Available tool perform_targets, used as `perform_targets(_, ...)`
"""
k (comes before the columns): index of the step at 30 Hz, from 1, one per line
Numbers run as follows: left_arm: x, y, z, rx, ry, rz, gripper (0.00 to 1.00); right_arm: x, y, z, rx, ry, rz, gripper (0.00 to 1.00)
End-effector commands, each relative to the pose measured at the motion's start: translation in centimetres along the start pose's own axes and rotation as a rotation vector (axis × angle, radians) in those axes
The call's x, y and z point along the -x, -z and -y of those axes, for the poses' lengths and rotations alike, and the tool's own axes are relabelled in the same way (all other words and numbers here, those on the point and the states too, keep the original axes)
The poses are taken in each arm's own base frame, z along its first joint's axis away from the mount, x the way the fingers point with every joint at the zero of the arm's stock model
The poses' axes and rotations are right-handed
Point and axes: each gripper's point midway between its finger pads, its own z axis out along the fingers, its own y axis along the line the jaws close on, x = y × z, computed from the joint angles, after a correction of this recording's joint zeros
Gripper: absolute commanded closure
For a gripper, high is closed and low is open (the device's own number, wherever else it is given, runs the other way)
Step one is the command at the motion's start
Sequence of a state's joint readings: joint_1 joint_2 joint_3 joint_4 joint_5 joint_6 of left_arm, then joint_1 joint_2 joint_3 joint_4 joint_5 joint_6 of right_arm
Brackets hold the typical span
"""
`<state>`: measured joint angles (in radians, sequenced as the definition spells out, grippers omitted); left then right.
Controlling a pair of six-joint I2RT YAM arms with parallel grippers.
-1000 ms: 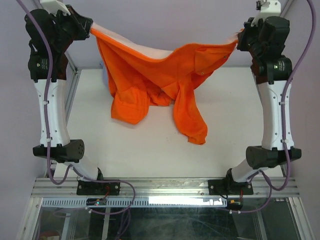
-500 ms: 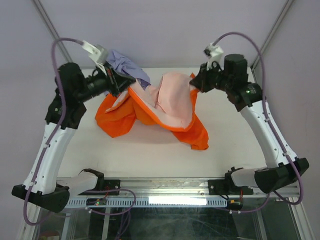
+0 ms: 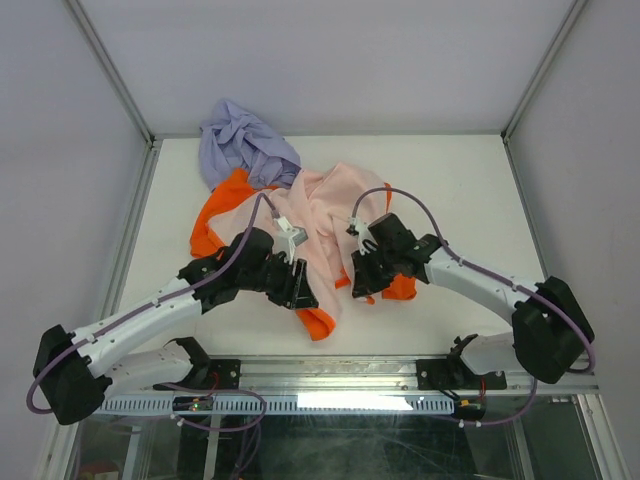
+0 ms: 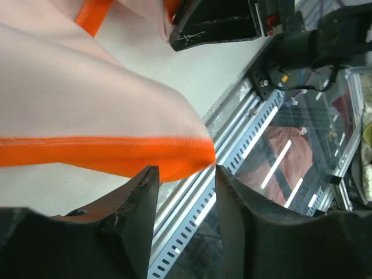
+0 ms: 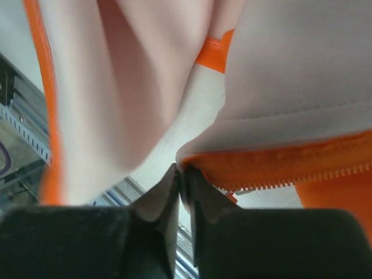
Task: Zip up the jacket
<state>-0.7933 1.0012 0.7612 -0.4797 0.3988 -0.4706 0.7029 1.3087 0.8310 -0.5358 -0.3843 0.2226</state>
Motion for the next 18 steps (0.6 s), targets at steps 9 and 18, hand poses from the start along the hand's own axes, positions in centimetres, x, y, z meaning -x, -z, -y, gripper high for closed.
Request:
perform_targets(9, 10.4, 8.6, -6.2, 0.298, 0.202, 0.408, 0.16, 5.4, 3.2, -0.7, -0.102, 0.020, 0.140, 0.39)
perform_targets(18, 13.1, 14.9, -18.3, 0.524, 0.461, 0.612, 0.13, 8.4, 5.0, -2.3, -0.077, 0.035, 0.249, 0.29)
